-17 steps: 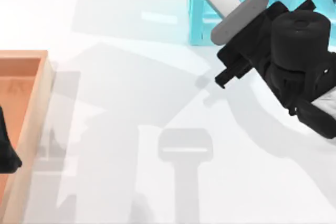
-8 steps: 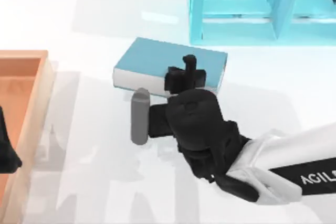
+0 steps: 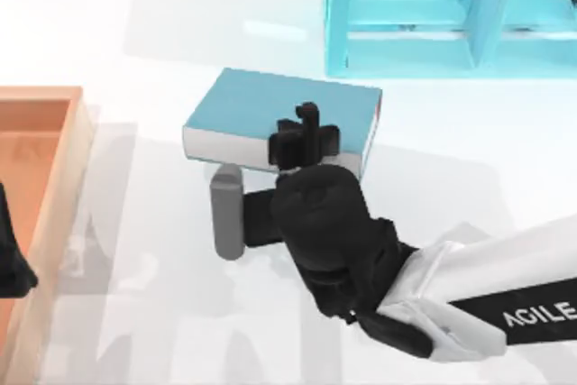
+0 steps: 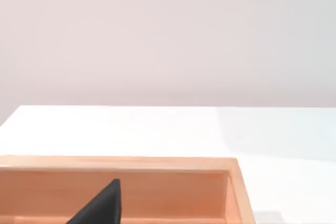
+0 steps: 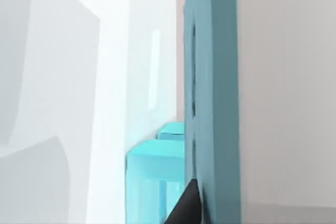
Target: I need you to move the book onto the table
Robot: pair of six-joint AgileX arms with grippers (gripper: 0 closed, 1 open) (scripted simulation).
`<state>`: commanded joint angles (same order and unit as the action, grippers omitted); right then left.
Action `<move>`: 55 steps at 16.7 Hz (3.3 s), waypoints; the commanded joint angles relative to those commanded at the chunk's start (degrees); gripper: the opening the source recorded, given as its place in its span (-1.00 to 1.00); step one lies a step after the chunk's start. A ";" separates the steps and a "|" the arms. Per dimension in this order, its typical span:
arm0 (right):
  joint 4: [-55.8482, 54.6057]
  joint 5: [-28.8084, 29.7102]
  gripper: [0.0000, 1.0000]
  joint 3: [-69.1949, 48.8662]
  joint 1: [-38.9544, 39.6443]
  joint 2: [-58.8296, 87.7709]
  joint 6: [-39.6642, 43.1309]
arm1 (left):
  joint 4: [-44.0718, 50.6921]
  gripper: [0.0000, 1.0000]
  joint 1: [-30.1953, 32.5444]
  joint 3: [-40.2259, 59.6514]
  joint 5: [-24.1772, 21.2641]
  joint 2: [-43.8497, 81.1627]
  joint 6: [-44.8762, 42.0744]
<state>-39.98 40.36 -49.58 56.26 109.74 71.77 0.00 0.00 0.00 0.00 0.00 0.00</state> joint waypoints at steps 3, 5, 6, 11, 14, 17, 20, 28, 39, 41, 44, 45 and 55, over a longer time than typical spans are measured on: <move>-0.05 0.41 -1.00 0.18 0.46 -0.44 0.08 | 0.00 1.00 0.00 0.00 0.00 0.00 0.00; -0.08 0.63 -1.00 0.28 0.71 -0.67 0.12 | 0.00 1.00 0.00 0.00 0.00 0.00 0.00; -0.08 0.63 -1.00 0.28 0.71 -0.67 0.12 | 0.00 1.00 0.00 0.00 0.00 0.00 0.00; -3.08 0.61 -1.00 0.86 0.49 2.31 -0.06 | 0.00 1.00 0.00 0.00 0.00 0.00 0.00; -6.52 0.57 -1.00 1.67 0.45 5.01 -0.13 | 0.00 1.00 0.00 0.00 0.00 0.00 0.00; -7.06 0.61 -1.00 1.74 0.43 5.38 -0.13 | 0.00 1.00 0.00 0.00 0.00 0.00 0.00; -7.06 0.61 -0.70 1.74 0.43 5.38 -0.13 | 0.00 1.00 0.00 0.00 0.00 0.00 0.00; -7.06 0.61 0.51 1.74 0.43 5.38 -0.13 | 0.00 1.00 0.00 0.00 0.00 0.00 0.00; -7.06 0.61 1.00 1.74 0.43 5.38 -0.13 | 0.00 1.00 0.00 0.00 0.00 0.00 0.00; -6.92 0.74 1.00 1.86 0.61 5.39 -0.31 | 0.00 1.00 0.00 0.00 0.00 0.00 0.00; -4.27 4.41 1.00 3.12 4.35 3.46 -3.44 | 0.00 1.00 0.00 0.00 0.00 0.00 0.00; -2.75 6.32 1.00 3.90 6.47 2.43 -5.06 | 0.00 1.00 0.00 0.00 0.00 0.00 0.00; 11.25 22.93 1.00 11.28 25.72 -6.80 -19.09 | 0.00 1.00 0.00 0.00 0.00 0.00 0.00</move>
